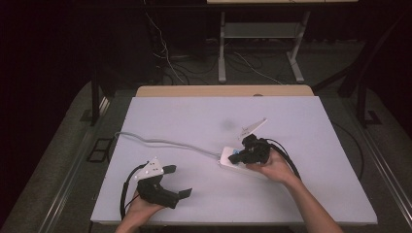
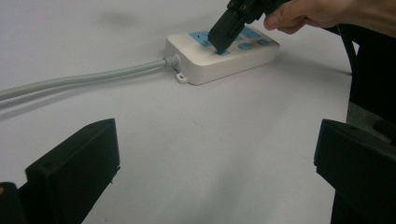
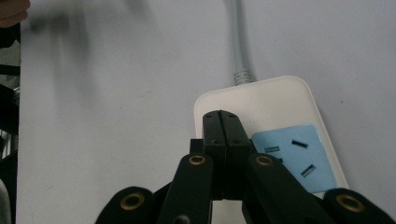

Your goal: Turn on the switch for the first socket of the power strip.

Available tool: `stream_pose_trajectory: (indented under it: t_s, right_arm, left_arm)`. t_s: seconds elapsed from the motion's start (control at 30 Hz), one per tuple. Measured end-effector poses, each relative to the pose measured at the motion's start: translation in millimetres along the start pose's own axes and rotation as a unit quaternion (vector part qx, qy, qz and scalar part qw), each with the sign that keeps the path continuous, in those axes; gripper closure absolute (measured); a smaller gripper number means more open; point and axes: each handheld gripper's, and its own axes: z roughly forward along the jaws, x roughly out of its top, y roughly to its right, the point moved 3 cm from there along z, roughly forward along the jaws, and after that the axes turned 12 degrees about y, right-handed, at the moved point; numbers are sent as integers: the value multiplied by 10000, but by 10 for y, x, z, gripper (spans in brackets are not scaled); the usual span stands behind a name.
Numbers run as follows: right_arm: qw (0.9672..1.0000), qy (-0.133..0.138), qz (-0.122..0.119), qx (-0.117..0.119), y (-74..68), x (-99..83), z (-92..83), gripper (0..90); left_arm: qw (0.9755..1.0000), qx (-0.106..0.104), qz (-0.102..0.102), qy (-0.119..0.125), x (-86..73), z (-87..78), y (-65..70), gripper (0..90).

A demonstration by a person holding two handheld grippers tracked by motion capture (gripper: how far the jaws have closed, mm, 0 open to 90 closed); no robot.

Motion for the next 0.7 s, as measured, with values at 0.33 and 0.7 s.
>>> stream_pose_trajectory:
  t_s: [0.33, 0.7]
  right_arm:
    - [9999, 40, -107, -87, -15, 138, -138, 900]
    - [9994, 200, -9, -291, 45, 131, -400, 900]
  left_arm:
    - [10000, 6, -11, 37, 3, -5, 0, 0]
    - [10000, -4, -22, 52, 8, 4, 0, 0]
